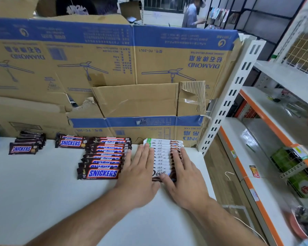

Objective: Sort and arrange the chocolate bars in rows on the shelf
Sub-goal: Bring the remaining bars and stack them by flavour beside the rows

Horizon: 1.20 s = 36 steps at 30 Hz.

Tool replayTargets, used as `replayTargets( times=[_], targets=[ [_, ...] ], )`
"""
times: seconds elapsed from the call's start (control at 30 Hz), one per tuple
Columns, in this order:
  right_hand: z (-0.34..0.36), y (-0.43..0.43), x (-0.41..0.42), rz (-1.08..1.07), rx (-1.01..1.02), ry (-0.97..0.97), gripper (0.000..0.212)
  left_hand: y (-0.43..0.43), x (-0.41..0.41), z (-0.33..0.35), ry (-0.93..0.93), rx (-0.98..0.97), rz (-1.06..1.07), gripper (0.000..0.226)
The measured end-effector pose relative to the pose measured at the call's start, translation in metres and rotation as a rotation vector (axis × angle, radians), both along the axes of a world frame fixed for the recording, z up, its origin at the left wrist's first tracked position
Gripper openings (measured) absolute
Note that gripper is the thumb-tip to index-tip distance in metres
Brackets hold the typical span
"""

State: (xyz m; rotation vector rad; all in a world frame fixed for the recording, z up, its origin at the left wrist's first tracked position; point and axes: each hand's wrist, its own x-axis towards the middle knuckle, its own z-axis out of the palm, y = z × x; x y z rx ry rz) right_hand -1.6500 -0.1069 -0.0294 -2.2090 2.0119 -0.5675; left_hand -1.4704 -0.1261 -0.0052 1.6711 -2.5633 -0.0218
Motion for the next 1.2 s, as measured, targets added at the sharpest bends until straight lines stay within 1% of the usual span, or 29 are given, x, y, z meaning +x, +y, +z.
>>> replayTargets(
  times=[0.03,0.1,0.17,0.23,0.33,0.4,0.53,0.7,1.03,1.13,1.2],
  targets=[
    [-0.002,0.005,-0.002,0.005,-0.013,-0.003,0.084,0.012,0.003,-0.004,0.045,-0.034,-0.014,0.092],
    [-0.006,0.013,-0.005,0.034,-0.047,0.028,0.073,0.035,0.010,-0.014,0.118,-0.063,-0.053,0.083],
    [-0.009,0.014,-0.008,0.037,-0.065,0.043,0.063,0.050,0.015,-0.021,0.103,-0.040,-0.061,0.079],
    [-0.010,0.013,-0.008,0.029,-0.065,0.036,0.061,0.056,0.018,-0.025,0.070,-0.032,-0.043,0.080],
    [-0.012,0.013,-0.007,0.033,-0.081,0.024,0.060,0.060,0.016,-0.027,0.083,-0.040,0.003,0.080],
    [-0.012,0.015,-0.009,0.034,-0.092,-0.003,0.061,0.064,0.013,-0.024,0.109,-0.053,0.067,0.075],
    [-0.014,0.017,-0.011,0.037,-0.120,-0.035,0.061,0.067,0.013,-0.026,0.160,-0.020,0.133,0.070],
    [-0.013,0.018,-0.010,0.039,-0.134,-0.057,0.058,0.064,0.011,-0.028,0.136,-0.016,0.161,0.067],
    [-0.020,0.013,-0.011,0.051,-0.153,-0.018,0.056,0.065,0.006,-0.028,0.145,-0.048,0.171,0.067],
    [-0.024,0.013,-0.011,0.037,-0.138,-0.006,0.057,0.065,0.008,-0.028,0.150,0.013,0.172,0.070],
    [-0.021,0.015,-0.010,0.032,-0.130,-0.037,0.059,0.065,0.011,-0.025,0.178,0.056,0.169,0.072]
  ],
)
